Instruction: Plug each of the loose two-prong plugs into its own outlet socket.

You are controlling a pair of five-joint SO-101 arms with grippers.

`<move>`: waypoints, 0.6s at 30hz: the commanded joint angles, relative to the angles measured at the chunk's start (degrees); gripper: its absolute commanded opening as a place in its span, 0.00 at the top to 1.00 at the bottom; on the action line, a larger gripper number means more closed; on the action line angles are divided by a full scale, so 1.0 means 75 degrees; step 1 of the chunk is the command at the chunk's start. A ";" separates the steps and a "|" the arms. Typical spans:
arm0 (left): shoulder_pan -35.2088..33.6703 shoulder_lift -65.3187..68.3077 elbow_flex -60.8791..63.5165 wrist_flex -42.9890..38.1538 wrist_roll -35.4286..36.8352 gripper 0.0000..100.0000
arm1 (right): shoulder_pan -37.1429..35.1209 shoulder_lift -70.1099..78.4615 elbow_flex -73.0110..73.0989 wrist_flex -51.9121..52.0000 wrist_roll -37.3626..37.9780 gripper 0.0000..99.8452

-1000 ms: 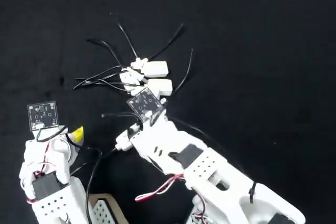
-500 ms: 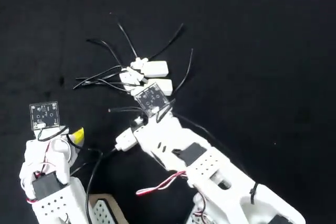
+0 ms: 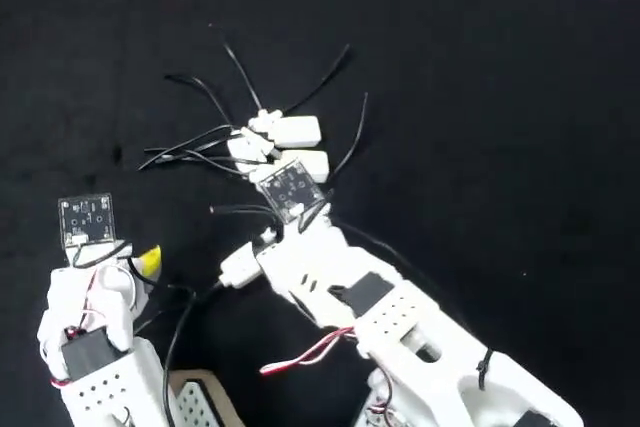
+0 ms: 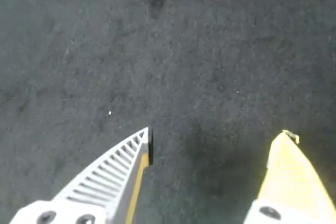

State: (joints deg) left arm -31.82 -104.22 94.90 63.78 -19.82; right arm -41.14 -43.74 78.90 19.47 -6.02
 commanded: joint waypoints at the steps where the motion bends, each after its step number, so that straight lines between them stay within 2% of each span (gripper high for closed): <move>1: -0.0076 -0.0059 0.0018 -0.0234 -0.0047 0.65 | -0.0082 -0.0123 -0.0358 0.0129 -0.0176 0.99; 18: -0.0076 -0.0059 0.0006 -0.0234 -0.0023 0.65 | -0.0082 -0.0076 -0.0299 -0.0199 -0.0738 0.99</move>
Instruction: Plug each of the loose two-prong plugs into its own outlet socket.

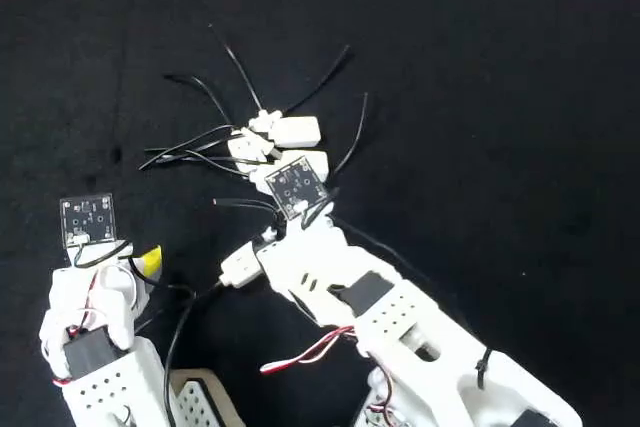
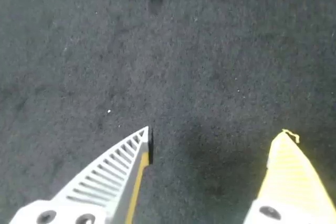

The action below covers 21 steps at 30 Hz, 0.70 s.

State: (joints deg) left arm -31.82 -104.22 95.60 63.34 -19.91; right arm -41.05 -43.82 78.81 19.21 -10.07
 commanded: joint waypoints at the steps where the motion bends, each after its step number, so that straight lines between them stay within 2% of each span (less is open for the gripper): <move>1: -0.0076 -0.0059 -0.0100 -0.0176 -0.0012 0.65 | -0.0094 -0.0064 -0.0287 -0.0164 -0.0234 0.99; 21: -0.0076 -0.0059 -0.0100 -0.0176 0.0000 0.65 | -0.0094 -0.0064 0.0076 -0.0844 -0.0246 0.99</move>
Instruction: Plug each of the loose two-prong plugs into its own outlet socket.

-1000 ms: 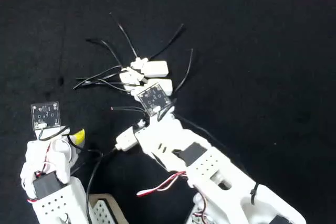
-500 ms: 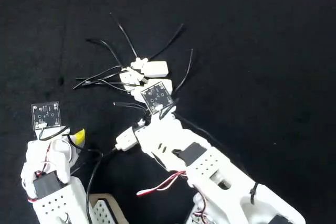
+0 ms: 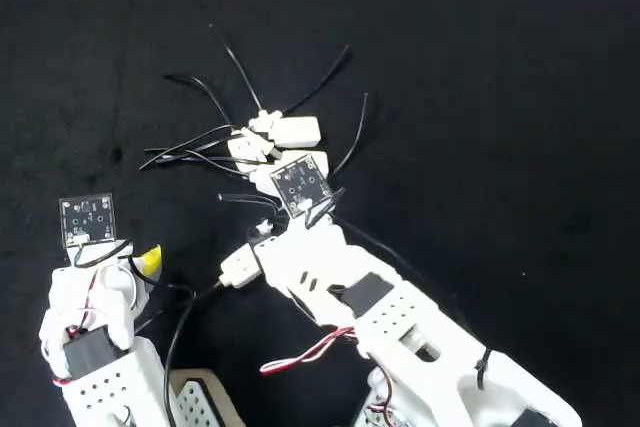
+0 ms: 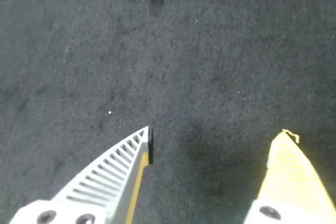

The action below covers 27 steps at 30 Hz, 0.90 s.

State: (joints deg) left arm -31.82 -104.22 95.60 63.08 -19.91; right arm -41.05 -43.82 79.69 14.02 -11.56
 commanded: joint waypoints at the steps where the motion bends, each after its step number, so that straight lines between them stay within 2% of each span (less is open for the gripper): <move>1: -0.0076 -0.0059 -0.0100 -0.0141 0.0000 0.65 | -0.0094 -0.0064 -0.0064 -0.0059 -0.0059 0.99; 6: -0.0076 -0.0059 -0.0088 -0.0141 0.0000 0.65 | -0.0094 -0.0076 -0.0299 0.0504 -0.0070 0.99; 19: -0.0076 -0.0059 -0.0088 -0.0141 0.0000 0.65 | -0.0105 -0.0053 -0.0275 0.0457 -0.0082 0.99; 27: -0.0076 -0.0059 -0.0088 -0.0141 0.0000 0.65 | -0.0105 -0.0053 -0.0029 -0.0047 -0.0082 0.99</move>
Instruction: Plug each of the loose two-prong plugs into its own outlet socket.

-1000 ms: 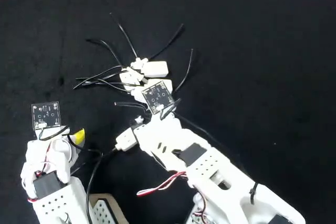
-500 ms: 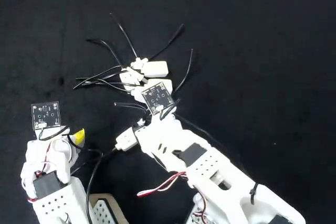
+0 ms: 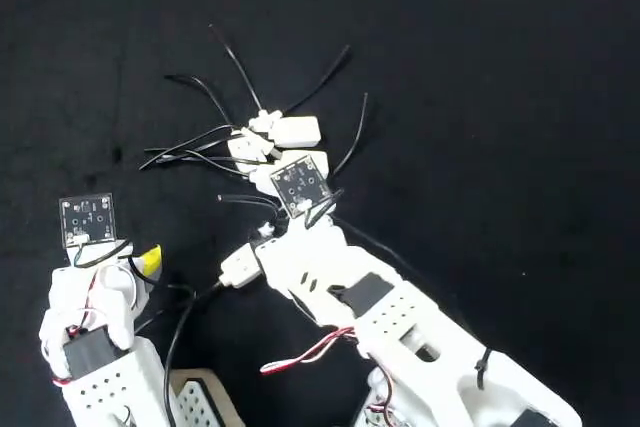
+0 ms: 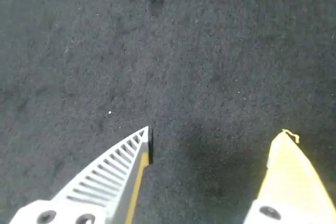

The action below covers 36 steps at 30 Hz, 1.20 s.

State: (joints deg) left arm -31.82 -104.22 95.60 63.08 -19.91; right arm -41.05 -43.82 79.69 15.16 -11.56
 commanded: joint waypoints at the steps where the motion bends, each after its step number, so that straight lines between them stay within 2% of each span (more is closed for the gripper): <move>1: -0.0076 -0.0059 -0.0088 -0.0141 0.0000 0.65 | -0.0105 -0.0053 -0.0018 -0.0211 -0.0082 0.99; 29: -0.0076 -0.0059 -0.0088 -0.0141 0.0000 0.65 | -0.0340 -0.0041 -0.0006 0.0070 -0.0352 0.99; 36: -0.0076 -0.0059 -0.0088 -0.0141 0.0000 0.65 | 0.0070 -0.0041 -0.0029 0.0059 -0.0352 0.99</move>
State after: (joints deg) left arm -31.82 -104.22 95.60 63.08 -19.91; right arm -42.11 -43.74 80.22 15.69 -13.67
